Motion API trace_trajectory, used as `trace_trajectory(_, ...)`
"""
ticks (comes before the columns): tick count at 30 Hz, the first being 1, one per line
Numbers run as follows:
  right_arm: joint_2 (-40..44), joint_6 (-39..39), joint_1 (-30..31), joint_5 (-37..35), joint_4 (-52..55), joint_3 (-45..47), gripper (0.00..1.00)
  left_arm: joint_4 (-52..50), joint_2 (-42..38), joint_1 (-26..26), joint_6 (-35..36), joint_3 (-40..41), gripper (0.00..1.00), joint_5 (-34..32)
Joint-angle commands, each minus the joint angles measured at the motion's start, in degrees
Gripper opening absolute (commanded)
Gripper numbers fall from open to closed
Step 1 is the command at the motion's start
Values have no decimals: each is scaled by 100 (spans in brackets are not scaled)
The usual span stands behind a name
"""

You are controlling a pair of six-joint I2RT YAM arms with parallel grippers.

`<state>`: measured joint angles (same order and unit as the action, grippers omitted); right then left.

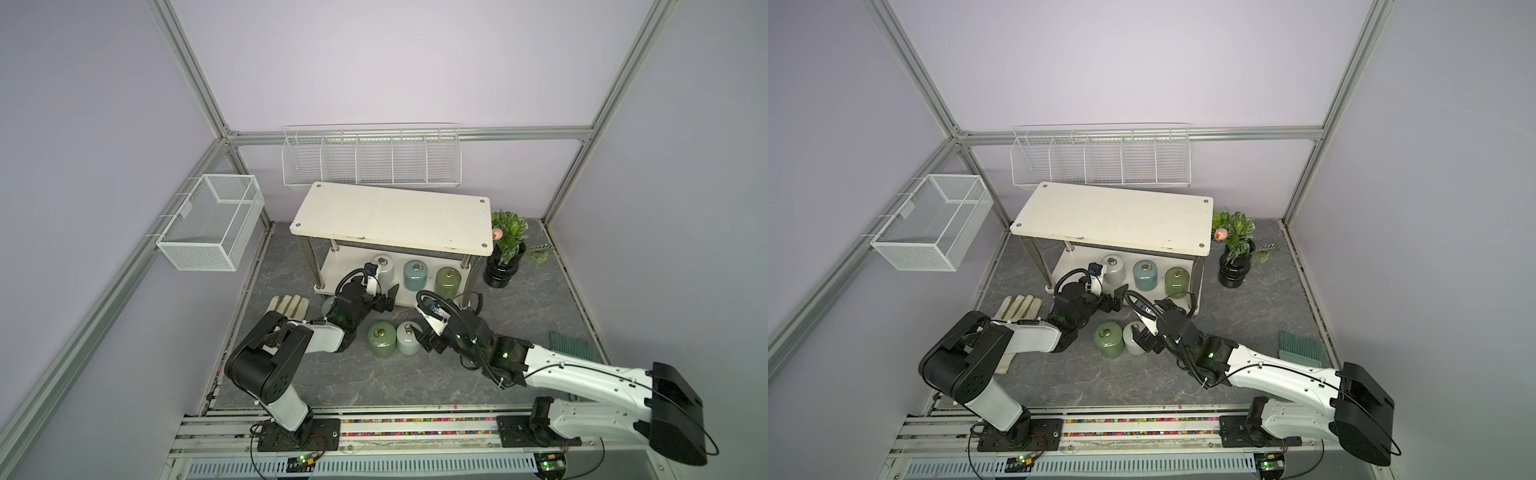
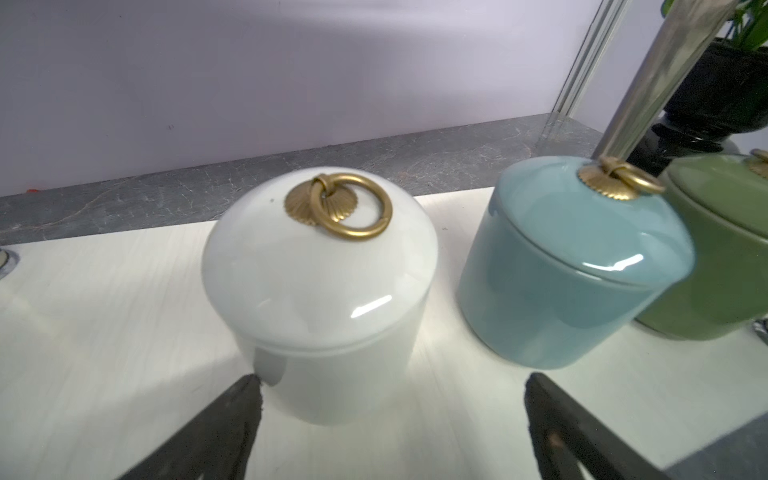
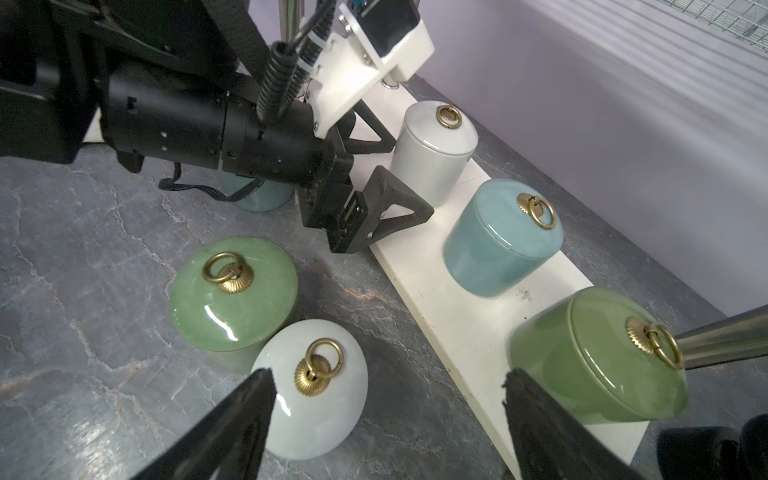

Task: Remove the tea canisters from the shelf
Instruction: Pick up the tea canister from the shelf.

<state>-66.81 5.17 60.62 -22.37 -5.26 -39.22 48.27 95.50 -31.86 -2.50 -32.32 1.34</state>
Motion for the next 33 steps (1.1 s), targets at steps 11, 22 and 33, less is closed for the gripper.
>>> trace_trajectory(11,-444,81,-58,128,165,-521,89,625,437,39,-77,-448,100,-558)
trace_trajectory(22,-588,120,-65,137,69,-608,89,-260,609,99,-360,-1085,100,-572)
trace_trajectory(33,-564,126,-61,152,-79,-540,89,-829,691,106,-529,-1427,99,-677)
